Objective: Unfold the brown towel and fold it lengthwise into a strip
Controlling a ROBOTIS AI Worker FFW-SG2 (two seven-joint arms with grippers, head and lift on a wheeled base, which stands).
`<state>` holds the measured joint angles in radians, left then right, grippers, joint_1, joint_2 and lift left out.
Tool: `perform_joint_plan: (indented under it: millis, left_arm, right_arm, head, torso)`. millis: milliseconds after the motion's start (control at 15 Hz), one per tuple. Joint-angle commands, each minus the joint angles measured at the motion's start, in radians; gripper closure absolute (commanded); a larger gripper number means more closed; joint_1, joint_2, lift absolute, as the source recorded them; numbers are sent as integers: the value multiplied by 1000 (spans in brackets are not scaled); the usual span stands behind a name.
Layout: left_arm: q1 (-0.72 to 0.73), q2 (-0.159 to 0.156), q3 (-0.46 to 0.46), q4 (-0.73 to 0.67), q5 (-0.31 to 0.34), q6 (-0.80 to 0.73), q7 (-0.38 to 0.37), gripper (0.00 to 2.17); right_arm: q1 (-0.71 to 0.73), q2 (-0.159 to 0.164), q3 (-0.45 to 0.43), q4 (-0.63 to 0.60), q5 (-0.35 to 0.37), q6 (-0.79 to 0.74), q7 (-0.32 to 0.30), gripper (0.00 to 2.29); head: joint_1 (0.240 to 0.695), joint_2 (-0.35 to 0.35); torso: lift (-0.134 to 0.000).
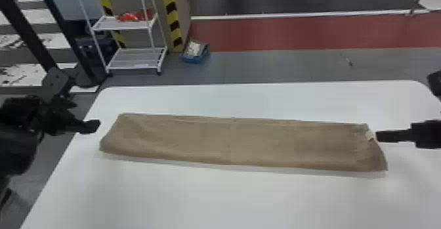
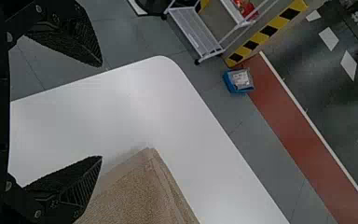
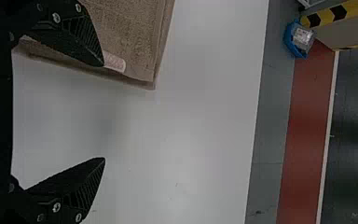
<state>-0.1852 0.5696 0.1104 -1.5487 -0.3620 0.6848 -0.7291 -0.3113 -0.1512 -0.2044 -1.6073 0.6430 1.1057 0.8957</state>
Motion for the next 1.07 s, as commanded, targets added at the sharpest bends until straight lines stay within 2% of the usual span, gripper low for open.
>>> perform_joint_plan:
  millis: [0,333,733,1000]
  left_arm:
    - [3,1,0,-1,0,-1,-1,211]
    - [6,3,0,-1,0,-7,-1,211]
    - [6,1,0,-1,0,-7,0,211]
    - [7,1,0,-1,0,-7,-1,211]
  right_arm:
    - [-26,18,25,43,1,-8,-6,188]
    - [-64,38,66,103,14,-8,-34,221]
    - [-78,41,79,139,17,-8,-49,296]
    - [-86,47,85,158,15,-23,-61,451]
  head:
    - [695,115]
    - [695,144]
    - [695,151]
    - [695,152]
  torso:
    - [-125]
    - [-125]
    - [-125]
    - [-125]
